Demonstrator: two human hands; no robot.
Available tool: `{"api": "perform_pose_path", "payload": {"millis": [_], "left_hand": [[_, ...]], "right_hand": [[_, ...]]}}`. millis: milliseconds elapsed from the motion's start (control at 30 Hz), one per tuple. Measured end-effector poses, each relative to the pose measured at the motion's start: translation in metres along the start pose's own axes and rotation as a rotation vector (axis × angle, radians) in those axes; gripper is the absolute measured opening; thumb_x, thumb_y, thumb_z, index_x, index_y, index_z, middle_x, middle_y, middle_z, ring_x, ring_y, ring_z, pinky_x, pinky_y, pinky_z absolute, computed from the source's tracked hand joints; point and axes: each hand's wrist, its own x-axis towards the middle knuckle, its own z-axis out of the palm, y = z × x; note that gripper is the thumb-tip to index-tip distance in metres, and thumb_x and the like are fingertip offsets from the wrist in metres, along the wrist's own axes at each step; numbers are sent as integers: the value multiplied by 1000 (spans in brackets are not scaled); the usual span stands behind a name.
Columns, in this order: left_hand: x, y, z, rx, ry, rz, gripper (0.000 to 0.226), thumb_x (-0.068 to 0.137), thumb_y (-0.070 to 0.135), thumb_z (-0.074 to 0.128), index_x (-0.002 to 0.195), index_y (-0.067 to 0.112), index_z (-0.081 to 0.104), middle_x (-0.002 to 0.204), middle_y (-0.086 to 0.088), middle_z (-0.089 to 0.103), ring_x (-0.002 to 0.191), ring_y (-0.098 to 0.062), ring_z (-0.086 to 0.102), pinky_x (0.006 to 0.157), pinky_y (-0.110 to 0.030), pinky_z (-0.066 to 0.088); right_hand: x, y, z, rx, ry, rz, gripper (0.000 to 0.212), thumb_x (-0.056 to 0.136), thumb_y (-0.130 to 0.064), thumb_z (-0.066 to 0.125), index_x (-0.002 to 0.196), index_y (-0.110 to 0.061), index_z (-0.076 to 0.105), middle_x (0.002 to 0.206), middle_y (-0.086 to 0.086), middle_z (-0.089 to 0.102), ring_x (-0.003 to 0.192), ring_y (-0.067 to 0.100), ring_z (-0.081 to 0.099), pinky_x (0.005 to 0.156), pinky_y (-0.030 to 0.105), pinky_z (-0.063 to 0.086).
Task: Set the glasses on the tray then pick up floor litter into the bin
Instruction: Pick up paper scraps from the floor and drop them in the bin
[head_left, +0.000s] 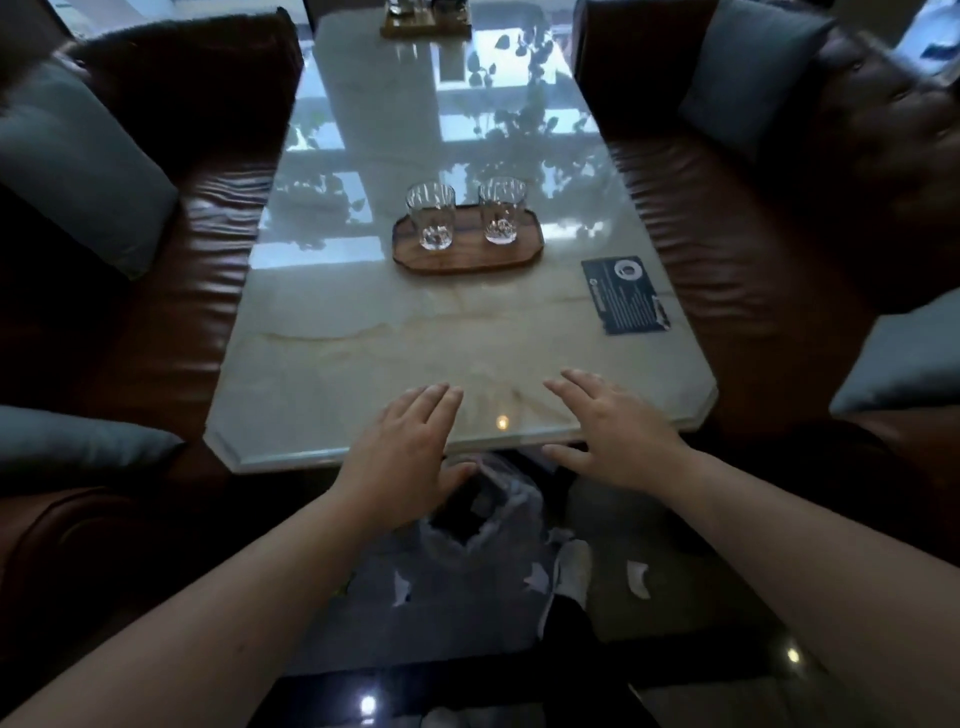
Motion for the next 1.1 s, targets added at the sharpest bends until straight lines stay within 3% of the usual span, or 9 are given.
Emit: {"api": "perform_pose_path", "payload": {"millis": [333, 700, 933, 1033, 1100], "left_hand": [[-43, 52, 46, 48, -106, 128, 82, 84, 61, 44, 148, 16, 19, 155, -5, 28, 142, -22, 22, 116, -39, 22], [-14, 134, 162, 76, -285, 127, 80, 82, 57, 49, 146, 16, 24, 151, -6, 35, 138, -24, 30, 111, -41, 28], [14, 154, 302, 64, -461, 73, 75, 80, 56, 52, 142, 23, 24, 143, -6, 42, 124, -29, 45, 95, -42, 43], [27, 150, 370, 84, -486, 127, 75, 80, 58, 50, 142, 25, 25, 146, -5, 40, 128, -30, 40, 102, -46, 35], [32, 144, 424, 84, -440, 196, 72, 79, 59, 51, 139, 23, 33, 139, -5, 48, 124, -28, 44, 101, -46, 35]], "right_hand": [[-111, 33, 51, 19, -63, 136, 80, 79, -63, 54, 145, -25, 30, 152, 5, 35, 137, 22, 35, 109, 38, 34], [-172, 140, 145, 113, -190, 215, 78, 82, -61, 54, 146, -28, 24, 153, 2, 31, 137, 20, 33, 107, 38, 34], [-194, 214, 252, 141, -215, 336, 78, 80, -59, 57, 145, -29, 26, 150, 1, 33, 133, 21, 38, 102, 37, 40], [-201, 234, 315, 172, -202, 407, 75, 80, -57, 60, 143, -30, 29, 146, 0, 36, 129, 21, 41, 96, 38, 44], [-203, 248, 367, 198, -204, 455, 75, 80, -55, 61, 142, -29, 30, 143, 0, 39, 126, 23, 44, 94, 39, 45]]}}
